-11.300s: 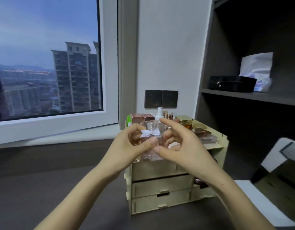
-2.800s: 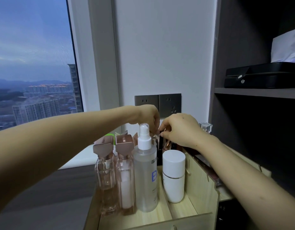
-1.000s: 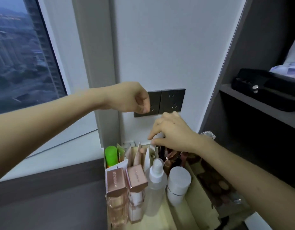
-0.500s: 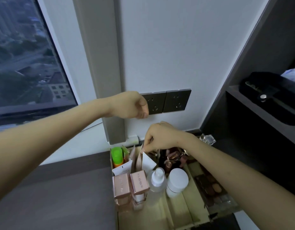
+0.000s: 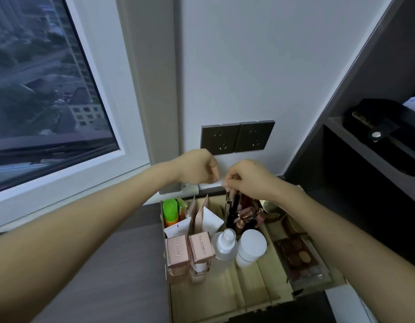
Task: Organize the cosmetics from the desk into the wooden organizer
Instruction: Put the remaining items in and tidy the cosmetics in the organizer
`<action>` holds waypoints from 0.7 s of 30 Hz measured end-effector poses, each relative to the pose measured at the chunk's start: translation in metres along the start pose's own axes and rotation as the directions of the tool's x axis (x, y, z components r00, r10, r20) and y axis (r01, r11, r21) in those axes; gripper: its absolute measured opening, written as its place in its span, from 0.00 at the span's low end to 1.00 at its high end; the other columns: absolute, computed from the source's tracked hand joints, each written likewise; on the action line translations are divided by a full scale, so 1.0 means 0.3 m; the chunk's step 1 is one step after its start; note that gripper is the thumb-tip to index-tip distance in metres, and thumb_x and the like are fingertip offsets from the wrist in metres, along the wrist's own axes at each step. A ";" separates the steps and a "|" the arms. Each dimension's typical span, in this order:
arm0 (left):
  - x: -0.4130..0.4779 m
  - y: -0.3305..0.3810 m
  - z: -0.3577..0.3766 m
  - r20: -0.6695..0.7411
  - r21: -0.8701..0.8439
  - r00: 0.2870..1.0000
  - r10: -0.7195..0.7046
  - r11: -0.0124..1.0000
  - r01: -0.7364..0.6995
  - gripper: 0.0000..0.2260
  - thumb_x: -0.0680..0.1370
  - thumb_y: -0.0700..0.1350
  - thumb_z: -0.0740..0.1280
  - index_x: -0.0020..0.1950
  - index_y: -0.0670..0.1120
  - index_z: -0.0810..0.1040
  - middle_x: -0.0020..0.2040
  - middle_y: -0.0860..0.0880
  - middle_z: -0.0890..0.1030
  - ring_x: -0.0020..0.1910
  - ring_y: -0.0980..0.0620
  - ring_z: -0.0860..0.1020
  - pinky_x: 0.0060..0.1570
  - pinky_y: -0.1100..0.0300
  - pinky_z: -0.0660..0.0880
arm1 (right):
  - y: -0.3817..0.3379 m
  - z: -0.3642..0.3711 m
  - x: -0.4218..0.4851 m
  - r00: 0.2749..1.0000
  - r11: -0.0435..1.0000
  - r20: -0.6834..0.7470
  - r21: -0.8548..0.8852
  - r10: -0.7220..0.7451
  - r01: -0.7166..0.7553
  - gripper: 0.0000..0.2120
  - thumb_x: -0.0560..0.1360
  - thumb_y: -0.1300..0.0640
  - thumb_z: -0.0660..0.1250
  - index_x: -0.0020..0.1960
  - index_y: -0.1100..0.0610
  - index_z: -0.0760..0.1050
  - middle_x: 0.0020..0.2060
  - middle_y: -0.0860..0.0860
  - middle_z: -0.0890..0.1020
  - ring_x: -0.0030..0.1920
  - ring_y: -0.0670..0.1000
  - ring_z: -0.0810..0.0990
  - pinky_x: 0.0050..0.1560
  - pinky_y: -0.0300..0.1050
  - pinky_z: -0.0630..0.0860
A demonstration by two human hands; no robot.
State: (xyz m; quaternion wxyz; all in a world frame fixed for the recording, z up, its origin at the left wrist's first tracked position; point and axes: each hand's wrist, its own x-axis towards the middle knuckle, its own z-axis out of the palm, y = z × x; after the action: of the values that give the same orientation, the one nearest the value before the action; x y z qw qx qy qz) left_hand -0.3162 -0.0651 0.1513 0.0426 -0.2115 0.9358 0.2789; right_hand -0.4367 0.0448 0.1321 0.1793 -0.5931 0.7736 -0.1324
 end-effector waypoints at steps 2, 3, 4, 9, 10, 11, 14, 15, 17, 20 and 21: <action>0.022 -0.003 0.033 0.044 0.046 0.999 -0.016 0.999 0.014 0.09 0.74 0.36 0.65 0.50 0.42 0.83 0.49 0.46 0.84 0.43 0.55 0.76 0.40 0.66 0.70 | 0.005 0.002 0.012 0.999 0.995 -0.043 -0.096 -0.017 0.013 0.09 0.77 0.53 0.65 0.44 0.56 0.82 0.38 0.49 0.82 0.43 0.50 0.80 0.52 0.45 0.73; 0.033 -0.005 0.046 0.064 0.072 0.997 -0.034 0.997 0.029 0.09 0.74 0.38 0.64 0.49 0.42 0.83 0.50 0.46 0.84 0.43 0.54 0.75 0.42 0.66 0.70 | 0.005 0.002 0.019 0.998 0.988 -0.065 -0.152 -0.026 0.016 0.10 0.77 0.52 0.64 0.44 0.56 0.82 0.37 0.48 0.81 0.43 0.50 0.79 0.55 0.45 0.69; 0.041 -0.009 0.056 0.083 0.100 0.995 -0.054 0.994 0.046 0.08 0.74 0.40 0.64 0.49 0.43 0.83 0.50 0.46 0.84 0.42 0.53 0.75 0.45 0.65 0.70 | 0.007 0.003 0.024 0.996 0.982 -0.079 -0.188 -0.030 0.014 0.11 0.77 0.51 0.64 0.44 0.56 0.82 0.37 0.47 0.80 0.43 0.50 0.78 0.57 0.46 0.67; 0.044 -0.022 0.065 0.149 0.193 0.981 -0.122 0.977 0.092 0.12 0.74 0.50 0.67 0.48 0.42 0.83 0.46 0.45 0.84 0.46 0.47 0.77 0.51 0.58 0.74 | 0.026 0.019 0.015 0.992 0.965 -0.125 -0.264 -0.031 -0.003 0.12 0.79 0.51 0.60 0.44 0.55 0.79 0.38 0.50 0.82 0.43 0.52 0.78 0.63 0.49 0.65; 0.040 -0.022 0.064 0.152 0.198 0.980 -0.128 0.976 0.096 0.12 0.73 0.50 0.67 0.47 0.42 0.83 0.44 0.46 0.83 0.45 0.48 0.77 0.49 0.58 0.73 | 0.028 0.021 0.008 0.990 0.960 -0.136 -0.281 -0.040 0.001 0.12 0.79 0.52 0.59 0.44 0.55 0.79 0.38 0.50 0.82 0.43 0.52 0.78 0.62 0.50 0.66; 0.036 -0.020 0.064 0.154 0.204 0.979 -0.132 0.974 0.099 0.11 0.72 0.50 0.68 0.46 0.42 0.83 0.42 0.47 0.82 0.43 0.49 0.76 0.47 0.59 0.73 | 0.027 0.021 0.001 0.987 0.955 -0.150 -0.298 -0.054 0.007 0.12 0.78 0.52 0.59 0.44 0.54 0.78 0.38 0.50 0.81 0.43 0.52 0.77 0.62 0.50 0.66; 0.034 -0.018 0.077 0.154 0.237 0.976 -0.152 0.965 0.113 0.06 0.69 0.44 0.69 0.42 0.44 0.83 0.41 0.47 0.84 0.41 0.50 0.76 0.46 0.59 0.75 | 0.026 0.025 -0.015 0.977 0.950 -0.189 -0.310 -0.097 0.034 0.10 0.78 0.55 0.58 0.47 0.54 0.78 0.39 0.50 0.81 0.44 0.51 0.76 0.60 0.51 0.68; 0.034 -0.015 0.081 0.153 0.243 0.975 -0.164 0.962 0.124 0.06 0.68 0.42 0.68 0.41 0.44 0.83 0.42 0.46 0.85 0.41 0.51 0.77 0.46 0.59 0.75 | 0.024 0.029 -0.022 0.974 0.950 -0.201 -0.310 -0.106 0.040 0.10 0.78 0.56 0.58 0.48 0.54 0.78 0.41 0.50 0.81 0.46 0.51 0.75 0.59 0.50 0.67; 0.036 -0.007 0.085 0.162 0.250 0.967 -0.196 0.956 0.152 0.09 0.68 0.38 0.64 0.43 0.43 0.84 0.37 0.48 0.84 0.42 0.51 0.79 0.47 0.58 0.76 | 0.021 0.040 -0.038 0.962 0.943 -0.235 -0.327 -0.142 0.059 0.09 0.77 0.56 0.59 0.50 0.53 0.78 0.44 0.50 0.81 0.50 0.52 0.74 0.56 0.48 0.66; 0.041 0.004 0.084 0.193 0.213 0.950 -0.244 0.956 0.202 0.12 0.69 0.37 0.62 0.45 0.41 0.84 0.28 0.52 0.79 0.47 0.51 0.81 0.46 0.60 0.77 | 0.000 0.057 -0.074 0.910 0.916 -0.339 -0.389 -0.239 0.096 0.06 0.74 0.55 0.66 0.44 0.54 0.81 0.41 0.52 0.81 0.47 0.55 0.75 0.50 0.51 0.68; 0.042 0.006 0.083 0.202 0.200 0.946 -0.254 0.956 0.214 0.12 0.69 0.38 0.62 0.45 0.41 0.84 0.28 0.52 0.78 0.46 0.51 0.81 0.42 0.61 0.76 | -0.009 0.063 -0.085 0.889 0.915 -0.369 -0.387 -0.270 0.117 0.06 0.72 0.53 0.68 0.40 0.54 0.81 0.38 0.51 0.81 0.44 0.54 0.75 0.47 0.51 0.69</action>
State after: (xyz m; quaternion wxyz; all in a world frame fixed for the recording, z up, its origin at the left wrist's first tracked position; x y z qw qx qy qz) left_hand -0.3293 -0.0550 0.1289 0.1999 -0.2839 0.9138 0.2105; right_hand -0.4202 0.0689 0.1194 -0.1134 -0.6490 0.7408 -0.1312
